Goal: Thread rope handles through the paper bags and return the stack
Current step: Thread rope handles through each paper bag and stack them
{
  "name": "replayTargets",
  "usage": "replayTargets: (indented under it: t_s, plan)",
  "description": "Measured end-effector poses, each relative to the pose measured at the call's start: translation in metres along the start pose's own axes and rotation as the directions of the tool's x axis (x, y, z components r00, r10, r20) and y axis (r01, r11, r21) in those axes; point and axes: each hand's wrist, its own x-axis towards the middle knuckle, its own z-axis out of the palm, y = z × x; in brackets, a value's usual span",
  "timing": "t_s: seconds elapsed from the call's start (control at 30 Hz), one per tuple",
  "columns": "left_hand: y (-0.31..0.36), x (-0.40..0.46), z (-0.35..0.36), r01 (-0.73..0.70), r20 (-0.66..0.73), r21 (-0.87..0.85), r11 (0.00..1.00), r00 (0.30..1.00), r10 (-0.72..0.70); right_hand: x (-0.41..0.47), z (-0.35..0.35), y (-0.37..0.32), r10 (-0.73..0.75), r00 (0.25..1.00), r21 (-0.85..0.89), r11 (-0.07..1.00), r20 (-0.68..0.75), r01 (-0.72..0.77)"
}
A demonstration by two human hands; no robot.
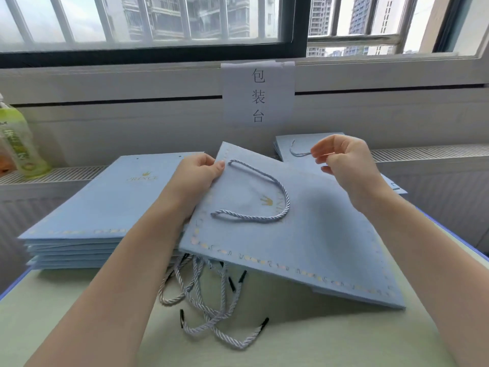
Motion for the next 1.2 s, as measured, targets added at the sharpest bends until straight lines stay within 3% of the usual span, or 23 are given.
replayTargets:
  t_s: [0.1, 0.17, 0.27, 0.37, 0.43, 0.5, 0.57, 0.63, 0.7, 0.73, 0.83, 0.9, 0.97, 1.03, 1.13, 1.2]
  plan:
    - [0.002, 0.000, -0.009, -0.003, -0.145, -0.084, 0.996, 0.989, -0.009, 0.008, -0.007, 0.014, -0.023, 1.000, -0.407, 0.913, 0.002, 0.022]
    - [0.003, 0.000, -0.012, -0.016, -0.233, -0.146, 0.989, 0.972, -0.018, 0.009, -0.008, 0.021, -0.077, 0.995, -0.574, 0.813, 0.057, 0.096]
    - [0.003, 0.000, -0.014, -0.018, -0.352, -0.212, 0.977, 0.934, -0.060, 0.001, -0.001, 0.015, -0.203, 0.942, -0.482, 0.818, 0.268, 0.313]
    - [-0.001, 0.001, -0.014, -0.025, -0.395, -0.382, 0.924, 0.908, -0.139, -0.016, 0.008, -0.008, -0.171, 0.845, -0.286, 0.891, 0.507, 0.352]
    - [-0.003, 0.002, -0.017, -0.027, -0.417, -0.453, 0.891, 0.890, -0.185, -0.023, 0.011, -0.016, -0.162, 0.755, -0.334, 0.824, 0.635, 0.458]
    - [-0.004, 0.002, -0.019, -0.025, -0.439, -0.492, 0.870, 0.870, -0.223, -0.024, 0.014, -0.015, -0.165, 0.728, -0.450, 0.689, 0.665, 0.568]
    - [-0.002, 0.002, -0.019, -0.048, -0.440, -0.564, 0.824, 0.862, -0.250, -0.021, 0.016, -0.008, -0.315, 0.772, -0.541, 0.569, 0.552, 0.619]
    - [0.004, 0.002, -0.016, -0.108, -0.426, -0.665, 0.739, 0.867, -0.257, -0.018, 0.015, -0.005, -0.559, 0.778, -0.622, 0.509, 0.286, 0.595]
    - [0.008, 0.001, -0.010, -0.173, -0.420, -0.723, 0.669, 0.879, -0.226, -0.015, 0.011, -0.006, -0.680, 0.733, -0.667, 0.537, 0.018, 0.516]
    - [0.009, 0.000, -0.008, -0.195, -0.424, -0.701, 0.686, 0.888, -0.181, -0.013, 0.009, -0.007, -0.696, 0.714, -0.666, 0.568, -0.075, 0.484]
    - [0.003, 0.000, 0.001, -0.213, -0.422, -0.337, 0.917, 0.905, 0.056, -0.011, 0.001, -0.012, -0.711, 0.660, -0.623, 0.636, -0.243, 0.455]
    - [-0.008, 0.003, 0.010, -0.207, -0.322, 0.030, 0.978, 0.924, 0.206, -0.011, -0.003, -0.016, -0.728, 0.616, -0.604, 0.646, -0.301, 0.467]
    - [-0.021, 0.007, 0.020, -0.163, -0.118, 0.393, 0.905, 0.967, 0.225, -0.011, -0.009, -0.020, -0.695, 0.621, -0.552, 0.696, -0.361, 0.459]
    - [-0.034, 0.007, 0.027, -0.155, 0.061, 0.657, 0.738, 0.986, 0.153, -0.011, -0.014, -0.025, -0.630, 0.669, -0.478, 0.762, -0.395, 0.436]
    - [-0.045, 0.002, 0.035, -0.208, 0.189, 0.843, 0.497, 0.978, 0.088, -0.007, -0.023, -0.029, -0.523, 0.762, -0.405, 0.836, -0.383, 0.370]
    - [-0.048, 0.001, 0.036, -0.220, 0.214, 0.873, 0.436, 0.975, 0.064, -0.004, -0.026, -0.029, -0.442, 0.818, -0.386, 0.873, -0.368, 0.298]
